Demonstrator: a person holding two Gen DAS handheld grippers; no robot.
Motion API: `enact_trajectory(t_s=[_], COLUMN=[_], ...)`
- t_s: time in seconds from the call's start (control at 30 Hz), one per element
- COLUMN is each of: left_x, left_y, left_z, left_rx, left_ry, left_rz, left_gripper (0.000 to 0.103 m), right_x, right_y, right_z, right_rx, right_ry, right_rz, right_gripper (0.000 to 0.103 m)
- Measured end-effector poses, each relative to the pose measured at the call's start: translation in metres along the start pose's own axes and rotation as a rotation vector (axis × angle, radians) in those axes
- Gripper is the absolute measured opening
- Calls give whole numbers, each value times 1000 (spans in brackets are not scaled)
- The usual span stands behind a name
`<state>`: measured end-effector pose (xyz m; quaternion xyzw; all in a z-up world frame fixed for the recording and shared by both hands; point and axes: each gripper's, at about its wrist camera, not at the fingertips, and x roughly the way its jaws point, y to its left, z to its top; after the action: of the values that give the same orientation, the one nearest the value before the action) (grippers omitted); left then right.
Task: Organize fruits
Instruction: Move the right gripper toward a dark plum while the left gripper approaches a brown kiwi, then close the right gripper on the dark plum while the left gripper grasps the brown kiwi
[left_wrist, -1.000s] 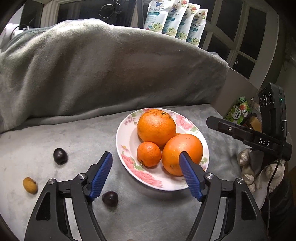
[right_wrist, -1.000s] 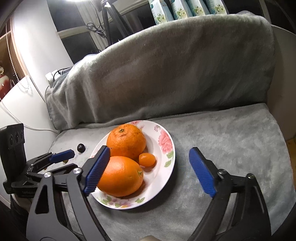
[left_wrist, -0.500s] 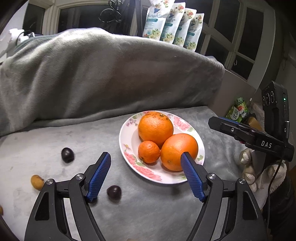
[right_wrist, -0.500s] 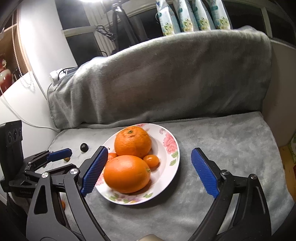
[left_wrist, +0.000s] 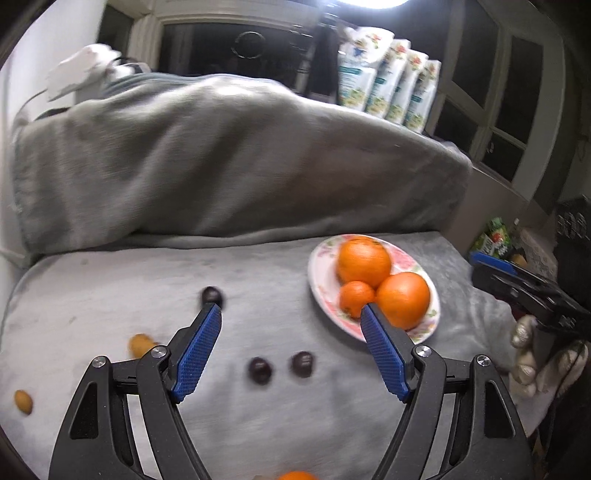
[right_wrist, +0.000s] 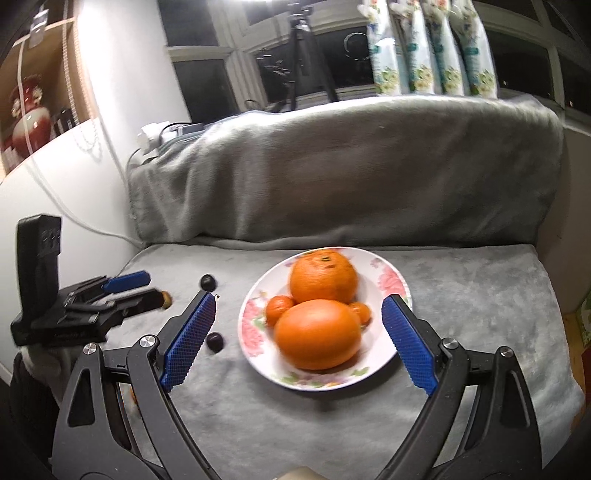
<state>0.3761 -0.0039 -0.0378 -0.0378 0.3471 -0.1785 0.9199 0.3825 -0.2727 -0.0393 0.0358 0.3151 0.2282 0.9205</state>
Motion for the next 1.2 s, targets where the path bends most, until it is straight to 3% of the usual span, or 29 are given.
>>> enact_trajectory(t_s=[0.47, 0.6, 0.77, 0.93, 1.2], left_x=[-11, -9, -4, 7, 20], left_y=[75, 85, 98, 104, 114], left_z=[-27, -36, -41, -40, -39], left_rx=[-97, -101, -114, -120, -132], left_ry=[-1, 15, 34, 54, 75], left_rz=[87, 102, 105, 93, 87], left_gripper=[77, 69, 57, 51, 44], right_x=[13, 28, 56, 88, 120], right_y=[80, 96, 111, 116, 131], right_z=[-25, -29, -33, -34, -32], right_rx=[-147, -193, -249, -260, -328], right_ry=[47, 80, 156, 241, 305], right_rz=[85, 108, 136, 158, 153], right_gripper=[94, 92, 76, 54, 45])
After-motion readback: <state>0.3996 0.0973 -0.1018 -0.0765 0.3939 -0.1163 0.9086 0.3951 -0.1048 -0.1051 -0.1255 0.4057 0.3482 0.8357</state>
